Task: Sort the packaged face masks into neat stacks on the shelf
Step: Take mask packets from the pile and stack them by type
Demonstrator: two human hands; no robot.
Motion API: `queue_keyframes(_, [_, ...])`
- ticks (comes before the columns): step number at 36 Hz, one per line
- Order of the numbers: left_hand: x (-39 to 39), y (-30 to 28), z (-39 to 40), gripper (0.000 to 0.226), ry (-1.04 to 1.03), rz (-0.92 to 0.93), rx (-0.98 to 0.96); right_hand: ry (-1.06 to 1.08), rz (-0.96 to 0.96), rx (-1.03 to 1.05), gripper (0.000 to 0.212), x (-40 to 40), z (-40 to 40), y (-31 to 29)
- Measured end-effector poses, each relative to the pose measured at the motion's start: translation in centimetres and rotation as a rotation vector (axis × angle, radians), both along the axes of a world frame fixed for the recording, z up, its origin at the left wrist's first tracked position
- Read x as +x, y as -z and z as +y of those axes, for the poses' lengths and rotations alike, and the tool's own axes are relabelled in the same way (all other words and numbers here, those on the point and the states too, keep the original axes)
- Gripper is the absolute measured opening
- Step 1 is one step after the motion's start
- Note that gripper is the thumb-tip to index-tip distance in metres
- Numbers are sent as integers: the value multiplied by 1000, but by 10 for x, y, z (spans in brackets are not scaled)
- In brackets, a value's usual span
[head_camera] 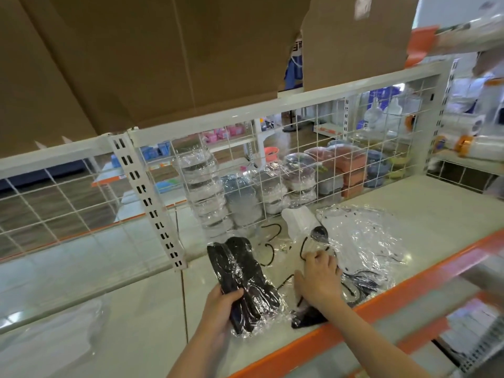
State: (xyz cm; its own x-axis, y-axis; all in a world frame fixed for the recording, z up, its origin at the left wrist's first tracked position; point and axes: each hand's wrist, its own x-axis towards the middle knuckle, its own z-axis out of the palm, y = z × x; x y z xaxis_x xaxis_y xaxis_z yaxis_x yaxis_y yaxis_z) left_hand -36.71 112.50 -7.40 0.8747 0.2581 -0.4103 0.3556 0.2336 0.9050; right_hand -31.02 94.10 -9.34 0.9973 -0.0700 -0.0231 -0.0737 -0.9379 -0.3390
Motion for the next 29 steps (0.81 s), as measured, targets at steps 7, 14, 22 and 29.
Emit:
queue_keyframes(7, [-3,-6,-4,23,106,-2,23,-511,74,82,46,5,5,5])
queue_keyframes(14, [-19,-5,-2,26,166,20,85,-165,-76,144,52,30,-15,10])
queue_keyframes(22, [-27,-8,3,23,160,17,92,-46,-78,-128,46,42,-39,9])
queue_keyframes(29, [-29,-5,8,19,134,22,74,-111,-174,-244,30,39,-33,2])
